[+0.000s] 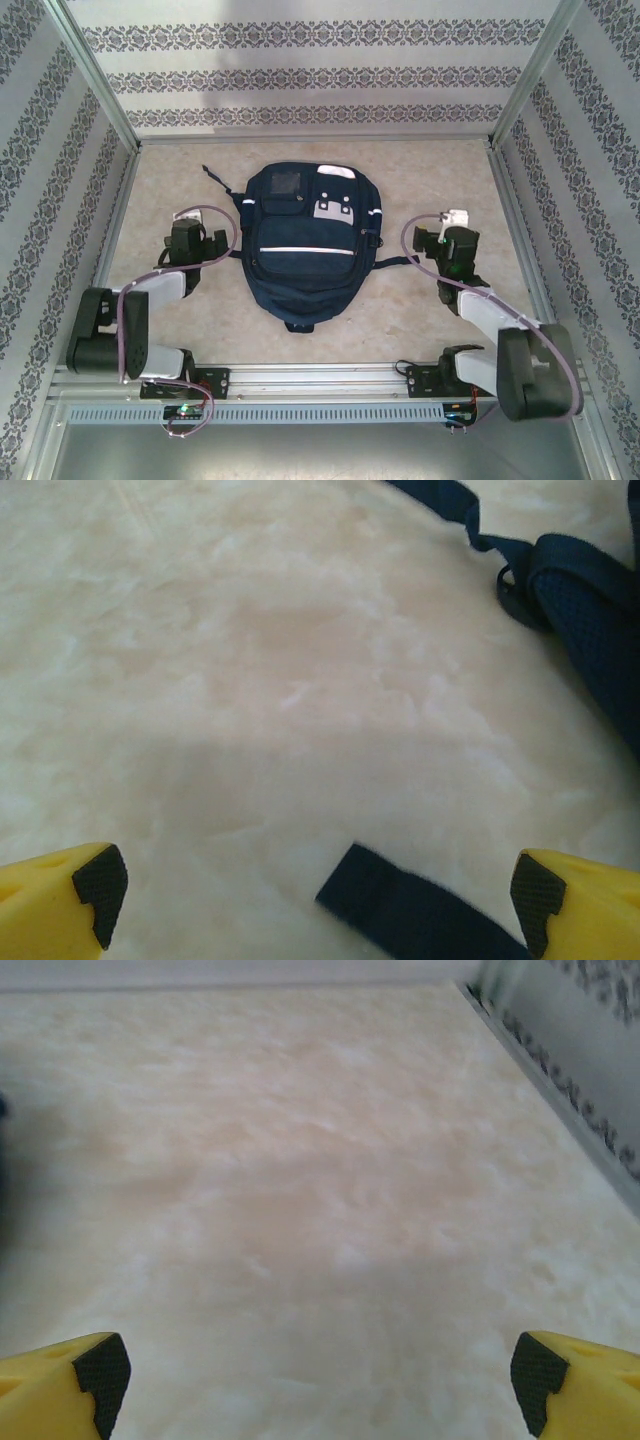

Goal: Pack the student bag
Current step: Reset both arms

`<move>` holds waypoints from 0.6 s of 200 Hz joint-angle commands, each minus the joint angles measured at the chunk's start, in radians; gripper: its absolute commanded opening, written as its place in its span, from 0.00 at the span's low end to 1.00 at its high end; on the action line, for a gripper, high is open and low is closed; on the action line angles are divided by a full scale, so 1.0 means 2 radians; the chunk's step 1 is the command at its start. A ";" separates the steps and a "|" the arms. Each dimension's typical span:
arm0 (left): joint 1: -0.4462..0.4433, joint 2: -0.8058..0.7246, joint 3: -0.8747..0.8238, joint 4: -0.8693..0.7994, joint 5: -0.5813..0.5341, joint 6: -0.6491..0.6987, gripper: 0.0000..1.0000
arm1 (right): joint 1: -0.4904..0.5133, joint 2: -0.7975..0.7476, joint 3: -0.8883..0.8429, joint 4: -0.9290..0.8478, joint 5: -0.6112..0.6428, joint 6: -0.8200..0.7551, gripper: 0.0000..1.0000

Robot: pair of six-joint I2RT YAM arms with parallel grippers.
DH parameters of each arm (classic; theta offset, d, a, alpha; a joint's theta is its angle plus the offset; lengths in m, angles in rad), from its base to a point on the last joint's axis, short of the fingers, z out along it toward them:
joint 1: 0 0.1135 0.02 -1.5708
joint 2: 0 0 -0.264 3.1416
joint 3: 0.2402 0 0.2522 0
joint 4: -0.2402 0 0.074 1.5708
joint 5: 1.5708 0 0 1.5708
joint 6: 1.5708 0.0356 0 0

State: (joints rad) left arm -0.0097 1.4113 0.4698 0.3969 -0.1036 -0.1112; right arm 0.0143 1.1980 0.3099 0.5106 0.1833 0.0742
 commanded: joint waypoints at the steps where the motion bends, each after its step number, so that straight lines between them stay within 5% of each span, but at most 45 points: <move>1: 0.022 0.029 -0.021 0.164 0.064 0.033 0.99 | -0.037 0.028 -0.042 0.196 -0.068 0.020 0.98; 24: 0.030 0.085 -0.056 0.291 0.112 0.038 0.99 | -0.054 0.127 -0.060 0.337 -0.121 0.031 0.98; 41: 0.028 0.077 -0.039 0.246 0.141 0.057 1.00 | -0.054 0.196 -0.058 0.422 -0.141 0.033 0.98; 57: 0.023 0.073 -0.034 0.229 0.141 0.065 1.00 | -0.047 0.160 -0.016 0.285 -0.140 0.015 0.98; 67: 0.021 0.073 -0.032 0.223 0.137 0.066 1.00 | -0.015 0.152 0.033 0.191 -0.086 -0.009 0.98; 77: 0.021 0.077 -0.027 0.219 0.108 0.054 1.00 | 0.012 0.157 0.036 0.197 -0.061 -0.033 0.98; 120: 0.019 0.076 -0.025 0.213 0.103 0.054 1.00 | -0.005 0.157 0.041 0.186 -0.091 -0.022 0.98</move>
State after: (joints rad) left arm 0.0387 1.5627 0.4026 0.7799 0.1158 -0.0216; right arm 0.0105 1.5192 0.3943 0.9295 -0.0006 0.0505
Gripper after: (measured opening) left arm 0.994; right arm 0.980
